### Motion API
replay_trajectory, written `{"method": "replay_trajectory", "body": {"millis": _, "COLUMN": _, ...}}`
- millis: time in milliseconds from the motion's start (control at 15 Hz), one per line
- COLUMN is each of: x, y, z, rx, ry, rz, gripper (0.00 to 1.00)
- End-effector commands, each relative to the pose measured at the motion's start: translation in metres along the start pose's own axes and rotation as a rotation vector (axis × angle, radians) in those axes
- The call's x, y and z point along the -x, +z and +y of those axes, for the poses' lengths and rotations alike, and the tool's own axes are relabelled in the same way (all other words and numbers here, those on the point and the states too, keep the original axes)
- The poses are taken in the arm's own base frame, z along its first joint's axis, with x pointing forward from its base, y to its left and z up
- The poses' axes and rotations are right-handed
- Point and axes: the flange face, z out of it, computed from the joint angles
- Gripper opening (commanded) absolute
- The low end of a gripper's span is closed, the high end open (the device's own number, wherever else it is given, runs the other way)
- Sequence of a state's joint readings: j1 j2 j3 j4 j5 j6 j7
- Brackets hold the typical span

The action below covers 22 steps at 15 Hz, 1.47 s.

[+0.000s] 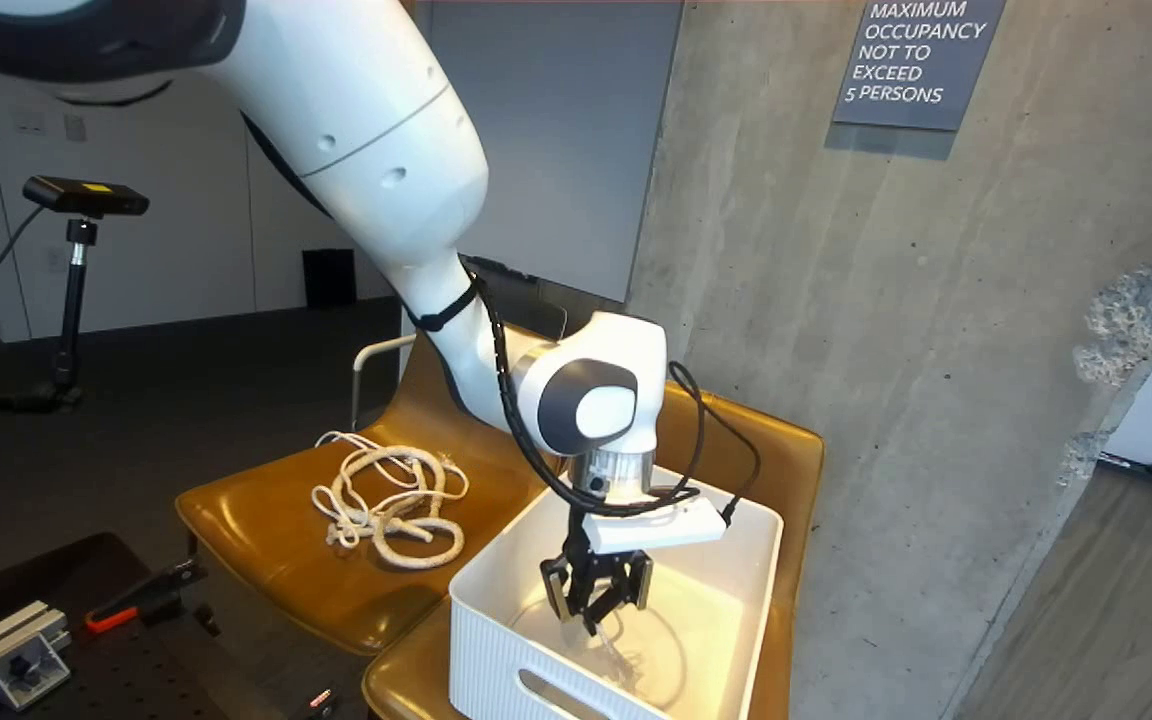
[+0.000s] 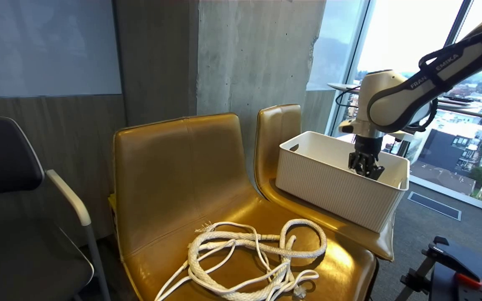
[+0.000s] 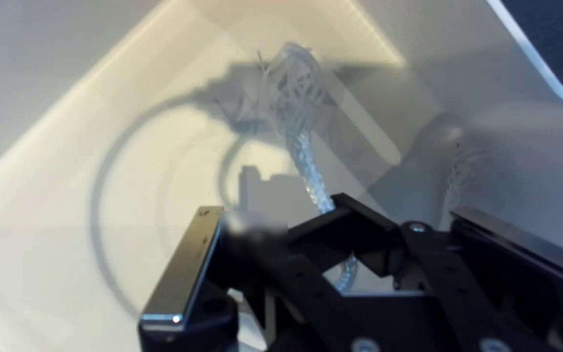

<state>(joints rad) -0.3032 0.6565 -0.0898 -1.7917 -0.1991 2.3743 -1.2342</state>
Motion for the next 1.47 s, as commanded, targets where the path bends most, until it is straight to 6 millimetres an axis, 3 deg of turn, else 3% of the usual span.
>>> {"method": "replay_trajectory", "body": {"millis": 0, "x": -0.001, "y": -0.065, "z": -0.004, "rx": 0.004, "ry": 0.059, "rz": 0.040, "gripper": 0.00}}
{"method": "replay_trajectory", "body": {"millis": 267, "x": -0.006, "y": -0.151, "z": -0.002, "rx": 0.040, "ry": 0.105, "rz": 0.099, "gripper": 0.00}}
{"method": "replay_trajectory", "body": {"millis": 400, "x": -0.015, "y": -0.206, "z": -0.004, "rx": 0.078, "ry": 0.110, "rz": 0.135, "gripper": 0.00}}
{"method": "replay_trajectory", "body": {"millis": 867, "x": -0.077, "y": -0.393, "z": -0.037, "rx": 0.268, "ry": 0.057, "rz": 0.249, "gripper": 0.00}}
{"method": "replay_trajectory", "body": {"millis": 1200, "x": -0.134, "y": -0.478, "z": -0.112, "rx": 0.322, "ry": -0.036, "rz": 0.357, "gripper": 0.00}}
{"method": "replay_trajectory", "body": {"millis": 1400, "x": -0.154, "y": -0.488, "z": -0.145, "rx": 0.313, "ry": -0.072, "rz": 0.396, "gripper": 0.00}}
